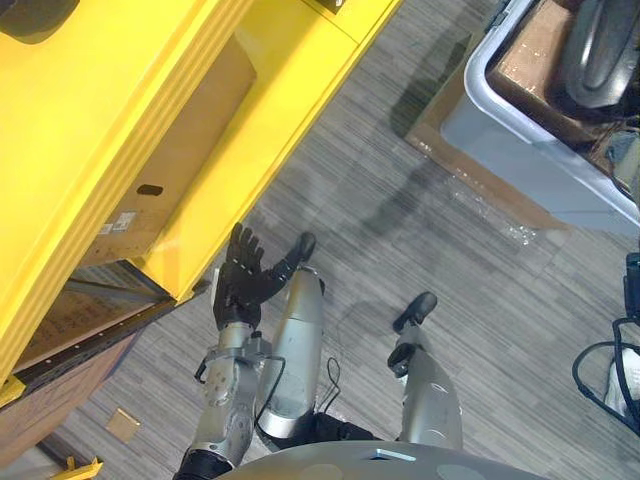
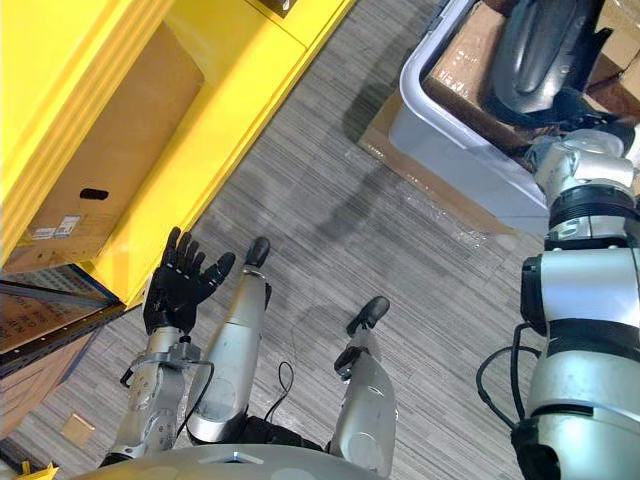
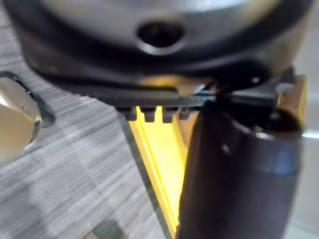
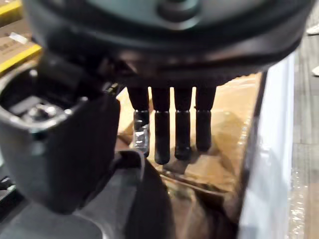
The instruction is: Walk over and take three plastic housings, then place them on the shelf
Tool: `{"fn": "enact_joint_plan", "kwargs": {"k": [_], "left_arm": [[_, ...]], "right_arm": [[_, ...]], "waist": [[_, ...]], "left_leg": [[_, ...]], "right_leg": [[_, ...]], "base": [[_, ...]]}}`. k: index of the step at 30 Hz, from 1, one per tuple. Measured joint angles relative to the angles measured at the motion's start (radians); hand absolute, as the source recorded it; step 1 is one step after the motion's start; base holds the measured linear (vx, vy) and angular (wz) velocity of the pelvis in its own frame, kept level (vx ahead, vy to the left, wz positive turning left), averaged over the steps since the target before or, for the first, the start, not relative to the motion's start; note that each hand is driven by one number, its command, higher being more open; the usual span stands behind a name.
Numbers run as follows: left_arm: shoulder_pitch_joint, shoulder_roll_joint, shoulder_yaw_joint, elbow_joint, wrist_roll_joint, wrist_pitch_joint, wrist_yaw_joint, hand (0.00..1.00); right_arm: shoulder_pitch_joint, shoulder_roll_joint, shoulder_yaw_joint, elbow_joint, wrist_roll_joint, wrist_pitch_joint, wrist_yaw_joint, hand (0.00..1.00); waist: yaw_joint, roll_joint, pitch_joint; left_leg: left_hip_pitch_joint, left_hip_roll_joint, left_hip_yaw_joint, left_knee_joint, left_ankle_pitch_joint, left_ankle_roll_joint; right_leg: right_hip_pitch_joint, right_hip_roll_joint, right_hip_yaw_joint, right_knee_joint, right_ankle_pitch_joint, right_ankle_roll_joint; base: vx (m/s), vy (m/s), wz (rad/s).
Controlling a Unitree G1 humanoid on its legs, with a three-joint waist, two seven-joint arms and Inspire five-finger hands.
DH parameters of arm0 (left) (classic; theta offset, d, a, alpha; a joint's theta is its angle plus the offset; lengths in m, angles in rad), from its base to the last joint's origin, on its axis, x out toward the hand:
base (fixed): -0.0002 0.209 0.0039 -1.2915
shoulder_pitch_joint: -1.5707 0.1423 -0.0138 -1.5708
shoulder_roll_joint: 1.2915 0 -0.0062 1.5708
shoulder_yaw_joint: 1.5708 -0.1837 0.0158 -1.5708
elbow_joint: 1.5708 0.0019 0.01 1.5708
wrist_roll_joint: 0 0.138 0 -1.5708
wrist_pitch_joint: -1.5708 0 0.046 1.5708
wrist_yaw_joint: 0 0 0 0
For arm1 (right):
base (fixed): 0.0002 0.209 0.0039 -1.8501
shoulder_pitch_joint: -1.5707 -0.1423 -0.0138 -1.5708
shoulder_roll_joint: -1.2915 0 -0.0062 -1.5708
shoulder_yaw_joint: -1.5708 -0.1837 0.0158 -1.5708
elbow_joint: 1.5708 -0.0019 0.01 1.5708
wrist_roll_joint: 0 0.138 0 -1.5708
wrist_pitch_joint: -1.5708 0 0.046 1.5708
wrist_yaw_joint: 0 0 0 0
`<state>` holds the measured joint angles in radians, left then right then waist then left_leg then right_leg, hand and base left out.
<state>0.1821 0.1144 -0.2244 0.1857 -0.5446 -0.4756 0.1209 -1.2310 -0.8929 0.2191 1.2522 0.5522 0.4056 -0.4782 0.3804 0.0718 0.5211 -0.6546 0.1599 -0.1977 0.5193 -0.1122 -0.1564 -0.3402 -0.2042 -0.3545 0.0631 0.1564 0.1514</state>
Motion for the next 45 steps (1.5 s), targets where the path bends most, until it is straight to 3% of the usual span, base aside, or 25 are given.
{"fn": "enact_joint_plan", "kwargs": {"k": [4, 12, 23, 31, 34, 38, 45], "left_arm": [[0.000, -0.004, -0.006, -0.001, 0.002, -0.002, 0.002, 1.00], [0.004, -0.004, -0.004, -0.001, 0.003, -0.006, -0.004, 1.00], [0.021, 0.034, 0.009, -0.052, 0.007, -0.005, -0.039, 1.00], [0.046, 0.104, 0.067, -0.175, 0.045, -0.005, -0.061, 1.00], [0.055, 0.125, 0.083, -0.249, 0.045, -0.006, -0.080, 1.00], [0.052, 0.153, 0.099, -0.320, 0.046, -0.004, -0.095, 1.00], [0.039, 0.172, 0.106, -0.342, 0.045, 0.011, -0.116, 1.00]], "right_arm": [[0.001, -0.003, -0.020, 0.006, -0.038, 0.010, 0.043, 0.00], [0.040, -0.003, -0.092, 0.050, -0.127, 0.008, 0.160, 0.00], [0.044, 0.030, -0.048, 0.066, -0.274, -0.034, 0.159, 0.00], [0.093, 0.080, -0.012, -0.047, -0.384, -0.068, 0.089, 0.00], [0.128, 0.083, -0.013, -0.080, -0.410, -0.090, 0.067, 0.00], [0.159, 0.084, -0.035, -0.095, -0.431, -0.127, 0.033, 0.00], [0.205, 0.111, -0.084, -0.201, -0.481, -0.139, -0.053, 0.00]], "waist": [[0.003, 0.017, -0.002], [0.003, 0.022, -0.003], [-0.002, 0.017, -0.001], [-0.037, -0.070, -0.001], [-0.049, -0.092, -0.002], [-0.060, -0.109, -0.002], [-0.083, -0.133, -0.005]], "left_leg": [[0.002, 0.000, 0.000, -0.001, 0.003, 0.001], [0.069, 0.001, 0.000, -0.055, 0.024, -0.004], [0.157, 0.008, 0.003, -0.133, 0.069, -0.012], [0.266, 0.027, 0.031, -0.251, 0.120, -0.024], [0.305, 0.030, 0.041, -0.289, 0.132, -0.020], [0.346, 0.036, 0.058, -0.338, 0.154, -0.020], [0.364, 0.042, 0.068, -0.368, 0.172, -0.023]], "right_leg": [[0.002, 0.000, -0.001, 0.000, 0.000, 0.000], [0.046, -0.003, -0.008, 0.003, -0.008, -0.011], [0.099, -0.002, -0.012, 0.006, -0.016, -0.023], [0.140, 0.003, 0.000, 0.005, -0.024, -0.034], [0.159, 0.003, 0.004, 0.004, -0.027, -0.036], [0.170, 0.003, 0.012, 0.004, -0.028, -0.036], [0.170, 0.007, 0.019, 0.003, -0.027, -0.036]], "base": [[0.00, 0.000, 0.00], [-0.01, -0.004, 0.03], [0.00, -0.005, 0.01], [0.01, -0.035, -0.04], [0.00, 0.000, 0.00], [0.00, -0.021, -0.06], [0.00, -0.004, -0.01]]}}
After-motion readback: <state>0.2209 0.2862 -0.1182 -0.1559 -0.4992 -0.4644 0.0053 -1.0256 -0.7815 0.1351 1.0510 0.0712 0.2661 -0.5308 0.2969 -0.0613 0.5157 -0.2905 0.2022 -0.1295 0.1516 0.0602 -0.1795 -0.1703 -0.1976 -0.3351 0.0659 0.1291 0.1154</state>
